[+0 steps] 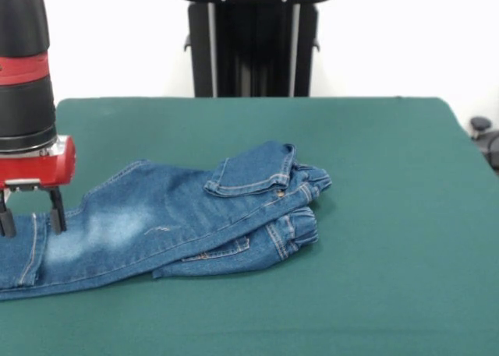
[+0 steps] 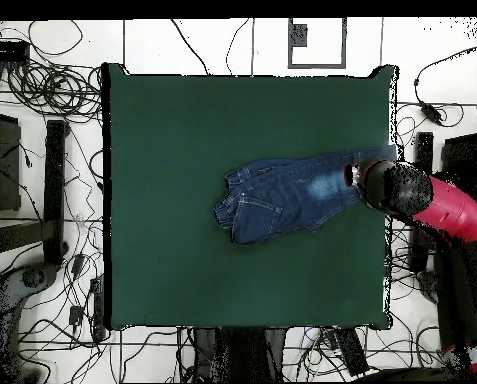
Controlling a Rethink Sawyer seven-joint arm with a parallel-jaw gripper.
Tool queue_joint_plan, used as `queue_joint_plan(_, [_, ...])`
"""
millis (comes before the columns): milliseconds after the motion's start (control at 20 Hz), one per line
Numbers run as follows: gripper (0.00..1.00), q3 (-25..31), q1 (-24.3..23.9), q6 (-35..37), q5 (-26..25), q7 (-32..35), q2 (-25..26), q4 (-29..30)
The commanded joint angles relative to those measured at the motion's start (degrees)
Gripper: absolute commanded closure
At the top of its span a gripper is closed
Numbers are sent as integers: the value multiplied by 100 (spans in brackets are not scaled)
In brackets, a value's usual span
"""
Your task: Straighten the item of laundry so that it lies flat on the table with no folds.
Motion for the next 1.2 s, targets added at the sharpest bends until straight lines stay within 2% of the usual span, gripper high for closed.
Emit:
queue_joint_plan(50, [0, 136, 240, -188, 10, 678, 173, 544])
queue_joint_plan(300, [0, 117, 284, -287, -27, 714, 285, 450])
queue_joint_plan(750, [0, 165, 291, -735, -127, 661, 891, 39])
queue_joint_plan(1200, [0, 199, 239, -780, -87, 547, 1066, -58])
